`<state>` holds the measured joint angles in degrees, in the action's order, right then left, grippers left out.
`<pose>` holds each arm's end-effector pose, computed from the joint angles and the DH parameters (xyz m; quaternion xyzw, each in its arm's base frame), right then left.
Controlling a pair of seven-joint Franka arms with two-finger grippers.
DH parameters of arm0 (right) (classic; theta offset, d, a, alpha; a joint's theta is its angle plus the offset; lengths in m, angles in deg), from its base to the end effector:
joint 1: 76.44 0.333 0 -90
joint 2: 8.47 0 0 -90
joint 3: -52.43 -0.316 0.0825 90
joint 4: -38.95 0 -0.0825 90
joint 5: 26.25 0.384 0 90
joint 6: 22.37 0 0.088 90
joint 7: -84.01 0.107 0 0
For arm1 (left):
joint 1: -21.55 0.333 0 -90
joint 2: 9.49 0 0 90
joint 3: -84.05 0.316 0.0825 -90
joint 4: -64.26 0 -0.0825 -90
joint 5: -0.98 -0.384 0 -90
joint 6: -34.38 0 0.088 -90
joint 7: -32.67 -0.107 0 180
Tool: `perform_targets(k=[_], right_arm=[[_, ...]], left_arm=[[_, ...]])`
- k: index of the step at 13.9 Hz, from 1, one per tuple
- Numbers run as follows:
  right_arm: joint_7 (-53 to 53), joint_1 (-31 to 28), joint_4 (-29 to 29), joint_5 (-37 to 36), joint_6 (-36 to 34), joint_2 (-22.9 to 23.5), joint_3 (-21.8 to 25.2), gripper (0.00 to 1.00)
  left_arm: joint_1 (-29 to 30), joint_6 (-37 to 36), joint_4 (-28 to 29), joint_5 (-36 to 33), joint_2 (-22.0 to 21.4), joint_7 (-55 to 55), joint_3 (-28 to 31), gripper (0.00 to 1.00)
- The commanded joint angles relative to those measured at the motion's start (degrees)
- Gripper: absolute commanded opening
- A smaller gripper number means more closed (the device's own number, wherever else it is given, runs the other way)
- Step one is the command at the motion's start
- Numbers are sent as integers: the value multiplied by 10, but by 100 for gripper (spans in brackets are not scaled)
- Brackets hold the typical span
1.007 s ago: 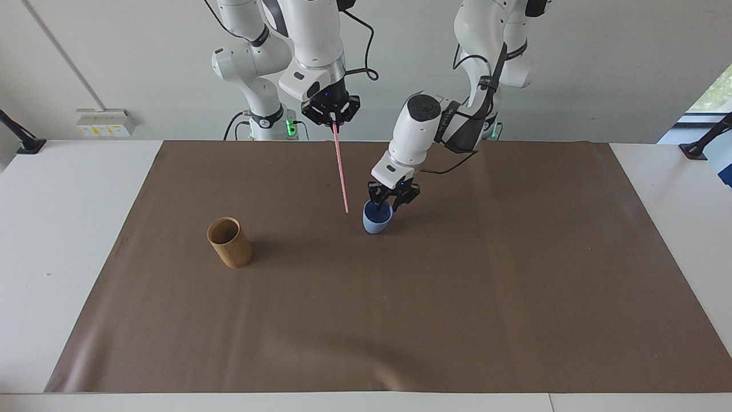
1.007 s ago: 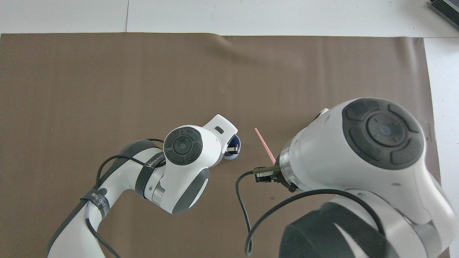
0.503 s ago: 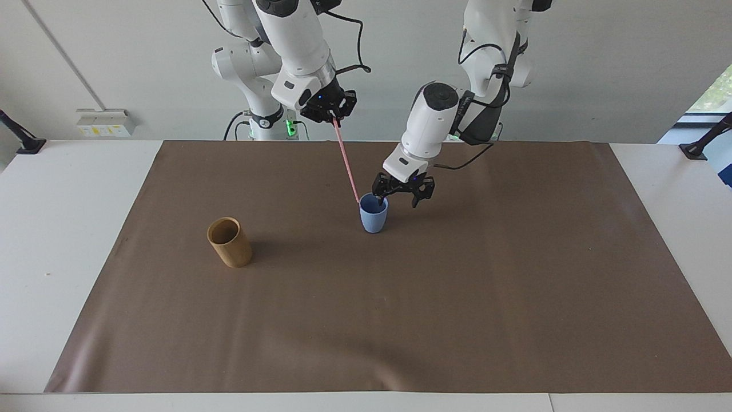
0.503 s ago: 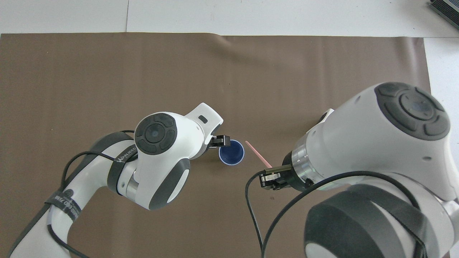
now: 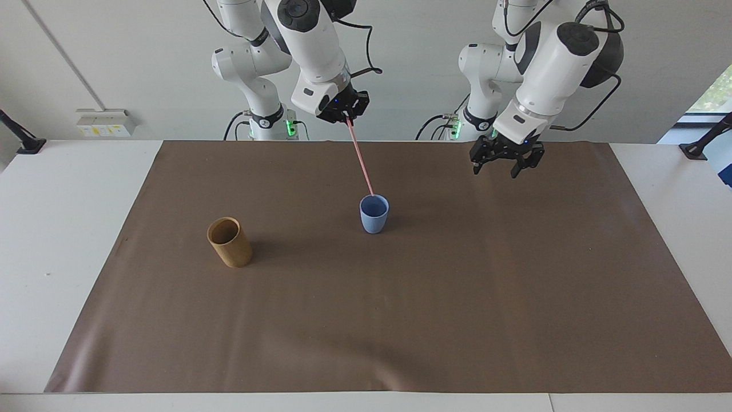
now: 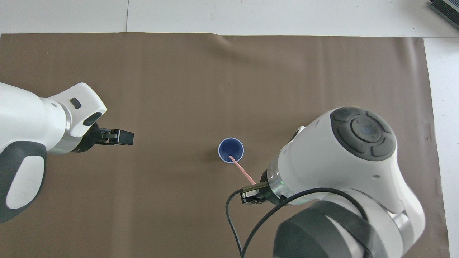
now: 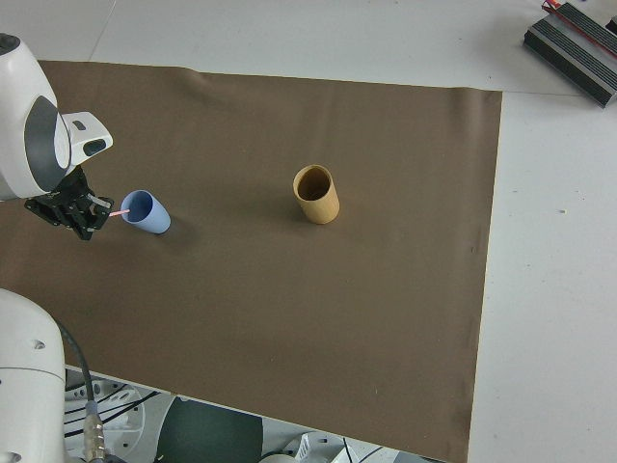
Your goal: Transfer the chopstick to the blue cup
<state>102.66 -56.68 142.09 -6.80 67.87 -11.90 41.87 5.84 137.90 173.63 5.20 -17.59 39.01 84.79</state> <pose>0.4353 0.2983 0.5550 -0.9796 -0.0847 0.1419 0.1144 0.5028 -0.1405 0.5601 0.9969 -0.0673 0.0124 0.0399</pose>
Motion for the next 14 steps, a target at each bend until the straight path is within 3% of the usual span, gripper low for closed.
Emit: perform_targets(k=[1,5,8,12,13,14], right_arm=[[-7,-1,32,14,32,-11,-1,0],[-6,-2,33,13,40,2,-1,0],[-6,-2,43,10,63,10,-1,0],[6,0,43,5,95,30,-1,0],[6,0,44,5,100,32,-1,3],[6,2,44,5,102,33,-1,32]], left_arm=[[37,-84,-97,-18,13,-62,-8,100],[92,-152,-224,-32,54,-81,-8,100],[128,-159,-239,-34,65,-97,-8,100],[122,-173,-221,-40,51,-114,-10,100],[120,-185,-224,-43,55,-116,-9,100],[122,-188,-231,-42,56,-117,-12,100]])
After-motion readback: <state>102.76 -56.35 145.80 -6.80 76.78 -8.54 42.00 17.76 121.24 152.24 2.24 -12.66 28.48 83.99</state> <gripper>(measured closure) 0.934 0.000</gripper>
